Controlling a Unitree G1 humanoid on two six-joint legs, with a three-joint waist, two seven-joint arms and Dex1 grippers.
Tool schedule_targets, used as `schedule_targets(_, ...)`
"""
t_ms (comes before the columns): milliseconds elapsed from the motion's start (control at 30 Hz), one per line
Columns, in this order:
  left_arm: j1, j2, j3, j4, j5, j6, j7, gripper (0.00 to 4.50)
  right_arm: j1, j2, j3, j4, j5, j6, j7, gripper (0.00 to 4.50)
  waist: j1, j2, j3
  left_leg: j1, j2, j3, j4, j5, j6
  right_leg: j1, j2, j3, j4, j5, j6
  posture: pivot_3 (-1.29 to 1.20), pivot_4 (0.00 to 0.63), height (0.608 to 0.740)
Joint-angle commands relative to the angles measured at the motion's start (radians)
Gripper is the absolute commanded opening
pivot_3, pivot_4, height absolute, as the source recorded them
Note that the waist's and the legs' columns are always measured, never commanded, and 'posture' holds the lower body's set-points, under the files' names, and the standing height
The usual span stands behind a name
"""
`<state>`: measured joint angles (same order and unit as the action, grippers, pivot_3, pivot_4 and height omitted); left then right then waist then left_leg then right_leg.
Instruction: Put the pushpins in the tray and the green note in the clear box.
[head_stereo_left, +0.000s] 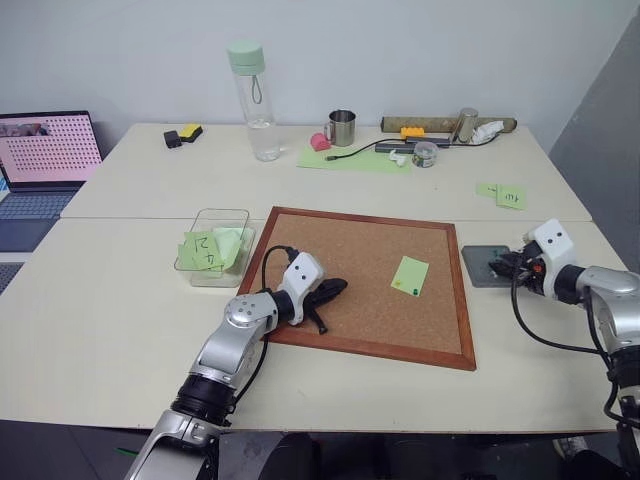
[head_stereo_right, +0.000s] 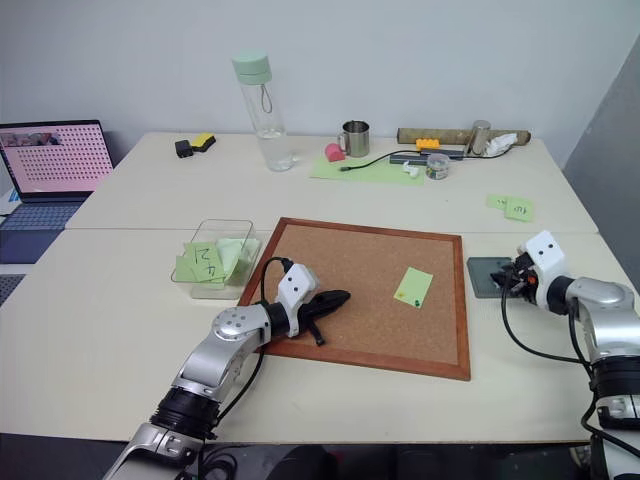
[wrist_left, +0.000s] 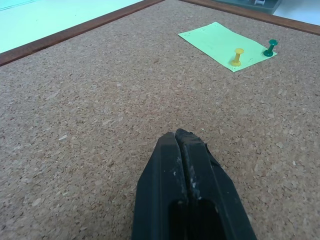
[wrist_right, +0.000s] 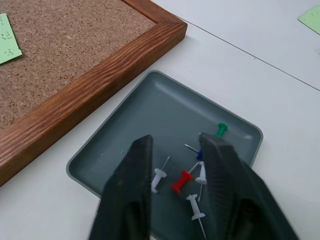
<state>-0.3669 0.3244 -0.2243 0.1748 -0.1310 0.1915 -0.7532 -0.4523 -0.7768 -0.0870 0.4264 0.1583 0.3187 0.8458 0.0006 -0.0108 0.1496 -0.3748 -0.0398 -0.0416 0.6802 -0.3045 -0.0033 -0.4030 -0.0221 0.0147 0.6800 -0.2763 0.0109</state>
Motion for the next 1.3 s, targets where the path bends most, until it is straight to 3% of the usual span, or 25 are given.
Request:
schedule_targets(33, 0.028, 0.002, -0.018, 0.033, 0.021, 0.036, -0.001, 0.0, 0.004, -0.017, -0.036, -0.083, 0.026, -0.026, 0.018, 2.49, 0.0, 0.0, 0.0, 0.0, 0.0, 0.0, 0.0, 0.0, 0.0, 0.0, 0.0, 0.0, 0.0, 0.0, 0.0, 0.0, 0.15, 0.74)
schedule_targets(133, 0.032, 0.004, -0.017, 0.028, 0.021, 0.036, -0.001, 0.0, 0.067, -0.045, -0.026, -0.247, 0.096, 0.01, 0.138, 3.1, 0.001, 0.0, 0.0, 0.0, 0.0, 0.0, 0.0, 0.0, 0.0, 0.0, 0.0, 0.0, 0.0, 0.0, 0.0, 0.0, 0.15, 0.74)
schedule_targets(367, 0.03, 0.006, -0.02, 0.03, 0.024, 0.036, -0.002, 0.0, 0.176, 0.007, 0.02, -0.521, 0.168, 0.067, 0.16, 3.1, 0.001, 0.0, 0.0, 0.0, 0.0, -0.001, 0.0, 0.0, 0.0, 0.001, 0.0, 0.0, -0.001, 0.0, 0.001, 0.0, 0.15, 0.74)
schedule_targets(833, 0.037, 0.002, -0.03, 0.024, 0.028, 0.041, 0.002, 0.0, 0.175, 0.15, 0.144, -0.422, 0.087, -0.051, 0.121, 3.1, 0.0, -0.001, 0.0, 0.001, 0.0, -0.001, 0.0, 0.0, 0.0, 0.001, 0.0, -0.001, -0.001, 0.0, 0.001, 0.0, 0.15, 0.74)
schedule_targets(933, 0.04, 0.002, -0.031, 0.022, 0.028, 0.042, 0.002, 0.0, 0.171, 0.164, 0.141, -0.411, 0.089, -0.059, 0.118, 2.66, 0.0, -0.001, 0.0, 0.001, 0.0, -0.001, 0.0, 0.0, 0.0, 0.001, 0.0, -0.001, -0.001, 0.0, 0.001, 0.0, 0.15, 0.74)
schedule_targets(1300, 0.036, 0.004, -0.03, 0.026, 0.028, 0.042, -0.002, 0.0, 0.151, 0.194, 0.151, -0.342, 0.078, -0.094, 0.12, 0.33, 0.0, -0.001, 0.0, 0.001, 0.0, -0.001, 0.0, 0.0, 0.0, 0.001, 0.0, -0.001, -0.001, 0.0, 0.001, 0.0, 0.15, 0.74)
